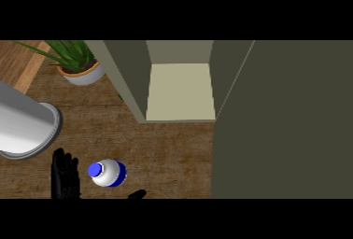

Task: Pick up the bottled water, place it into the cabinet and close the cabinet

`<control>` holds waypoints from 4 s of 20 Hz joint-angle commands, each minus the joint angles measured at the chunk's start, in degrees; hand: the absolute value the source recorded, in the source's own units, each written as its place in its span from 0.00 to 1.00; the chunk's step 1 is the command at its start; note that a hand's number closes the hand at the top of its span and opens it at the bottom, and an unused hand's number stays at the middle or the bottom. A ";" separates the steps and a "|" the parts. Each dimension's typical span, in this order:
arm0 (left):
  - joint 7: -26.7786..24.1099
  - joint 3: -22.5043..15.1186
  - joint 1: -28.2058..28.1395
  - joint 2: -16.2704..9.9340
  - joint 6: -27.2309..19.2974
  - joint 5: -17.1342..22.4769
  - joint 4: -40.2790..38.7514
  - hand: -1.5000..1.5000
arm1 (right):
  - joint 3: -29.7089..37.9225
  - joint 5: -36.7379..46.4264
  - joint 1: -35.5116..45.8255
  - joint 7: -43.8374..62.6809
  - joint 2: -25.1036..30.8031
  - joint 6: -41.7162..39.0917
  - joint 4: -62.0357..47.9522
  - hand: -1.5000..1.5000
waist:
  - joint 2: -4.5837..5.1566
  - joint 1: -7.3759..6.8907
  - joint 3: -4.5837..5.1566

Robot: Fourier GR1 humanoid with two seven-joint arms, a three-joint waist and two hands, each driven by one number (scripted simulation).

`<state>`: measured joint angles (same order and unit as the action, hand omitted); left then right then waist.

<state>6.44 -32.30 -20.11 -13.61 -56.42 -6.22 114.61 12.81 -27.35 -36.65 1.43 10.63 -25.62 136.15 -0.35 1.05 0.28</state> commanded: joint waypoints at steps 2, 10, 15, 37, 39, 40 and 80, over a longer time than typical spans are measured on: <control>-8.82 5.38 0.68 1.88 4.89 9.85 -8.51 0.00 | 1.67 -9.81 -2.46 3.06 0.19 1.38 8.66 0.00 | 0.12 -0.35 0.00; -19.92 13.44 4.16 6.94 14.03 18.93 -22.58 0.00 | 2.00 -12.48 -5.79 3.11 1.21 0.55 11.62 0.00 | 0.21 0.23 -0.06; -31.02 18.42 1.73 7.99 20.36 22.62 -32.34 0.00 | 4.12 -13.61 -7.02 -0.25 2.49 -2.18 9.01 0.00 | 0.08 0.15 -0.07; -53.57 29.45 15.02 13.59 50.80 39.32 -59.32 1.00 | 7.46 -15.11 -13.78 -4.09 4.50 -3.65 10.98 0.00 | 0.15 0.37 -0.10; -55.46 27.35 15.86 13.59 50.31 42.59 -60.09 1.00 | 7.40 -17.77 -12.31 -2.70 5.84 -1.51 11.32 0.00 | 0.30 -0.08 -0.07; -56.54 29.04 16.48 13.60 53.82 42.24 -62.91 1.00 | 7.23 -14.96 -11.39 -4.04 4.64 -1.99 9.33 0.00 | 0.32 -0.15 -0.12; -25.13 15.28 37.21 10.56 40.36 27.84 -40.22 1.00 | 8.61 -16.48 -13.14 -6.31 4.71 -2.94 8.07 0.00 | 0.11 -0.46 -0.26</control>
<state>-23.51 -15.05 14.62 -5.18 -10.15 24.23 70.06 22.87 -41.41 -47.89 -8.11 18.26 -31.44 134.37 -0.20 0.72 0.03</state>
